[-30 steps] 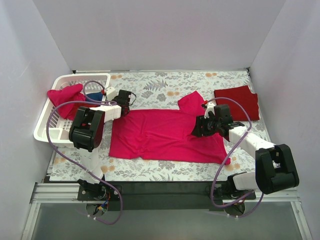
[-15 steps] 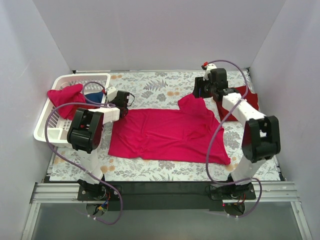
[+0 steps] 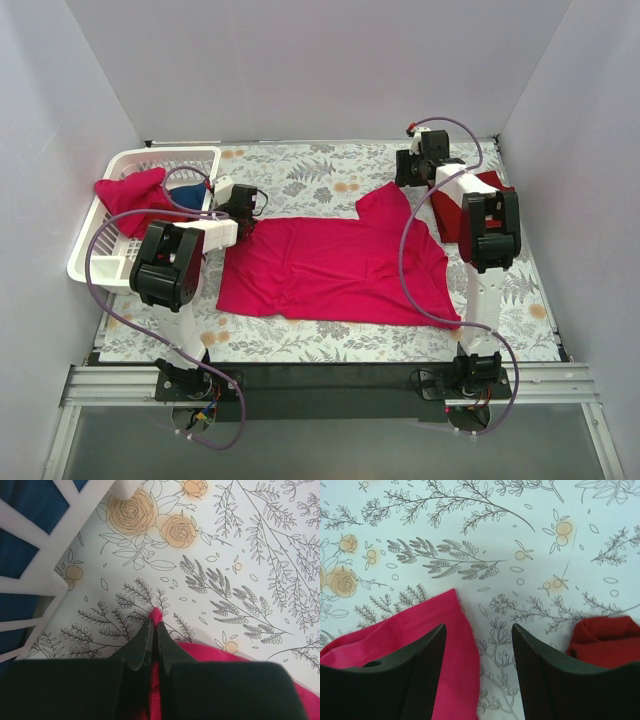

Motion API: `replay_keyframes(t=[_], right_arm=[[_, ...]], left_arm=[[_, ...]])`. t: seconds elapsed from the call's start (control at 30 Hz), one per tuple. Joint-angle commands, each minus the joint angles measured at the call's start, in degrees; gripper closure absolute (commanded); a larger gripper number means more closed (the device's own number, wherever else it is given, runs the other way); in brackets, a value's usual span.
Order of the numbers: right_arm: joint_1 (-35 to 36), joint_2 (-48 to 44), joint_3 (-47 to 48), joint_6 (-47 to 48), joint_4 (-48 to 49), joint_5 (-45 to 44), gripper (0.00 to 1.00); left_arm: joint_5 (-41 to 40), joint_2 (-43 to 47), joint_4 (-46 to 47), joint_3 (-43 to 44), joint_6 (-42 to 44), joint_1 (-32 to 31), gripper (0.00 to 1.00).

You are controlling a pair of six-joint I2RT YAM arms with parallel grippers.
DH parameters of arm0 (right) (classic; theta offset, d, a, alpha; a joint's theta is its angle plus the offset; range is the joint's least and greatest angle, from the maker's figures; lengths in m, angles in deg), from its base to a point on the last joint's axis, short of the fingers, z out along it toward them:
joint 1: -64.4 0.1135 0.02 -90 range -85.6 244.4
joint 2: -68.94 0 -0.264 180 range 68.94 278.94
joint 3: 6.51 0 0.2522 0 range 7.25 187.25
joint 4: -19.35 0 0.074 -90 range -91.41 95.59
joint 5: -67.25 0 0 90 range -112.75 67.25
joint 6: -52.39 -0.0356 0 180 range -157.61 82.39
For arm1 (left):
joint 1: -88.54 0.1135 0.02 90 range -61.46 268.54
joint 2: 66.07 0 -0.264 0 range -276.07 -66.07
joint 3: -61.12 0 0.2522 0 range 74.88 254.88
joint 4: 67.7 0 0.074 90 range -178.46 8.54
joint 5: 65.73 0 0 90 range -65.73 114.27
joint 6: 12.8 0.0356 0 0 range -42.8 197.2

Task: Fold and stack the t-shirts
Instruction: Fold the tshirt

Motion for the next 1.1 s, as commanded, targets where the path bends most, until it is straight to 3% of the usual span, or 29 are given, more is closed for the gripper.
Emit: replay_keyframes(t=[0.0, 0.63, 0.87, 1.07], right_arm=[[0.2, 2.1, 5.2, 3.6, -0.2, 1.6, 0.50], [1.1, 7.9, 9.5, 6.1, -2.7, 6.4, 0.51], [1.2, 9.4, 11.3, 6.6, -6.4, 7.5, 0.67], [1.3, 9.5, 10.9, 6.7, -8.3, 8.4, 0.72]], left_arm=[[0.7, 3.7, -0.1, -0.5, 0.6, 0.2, 1.00], [1.5, 2.2, -0.2, 0.4, 1.4, -0.4, 1.00], [1.4, 1.9, -0.4, 0.8, 2.0, -0.4, 1.00], [1.5, 1.9, -0.7, 0.9, 2.1, -0.4, 1.00]])
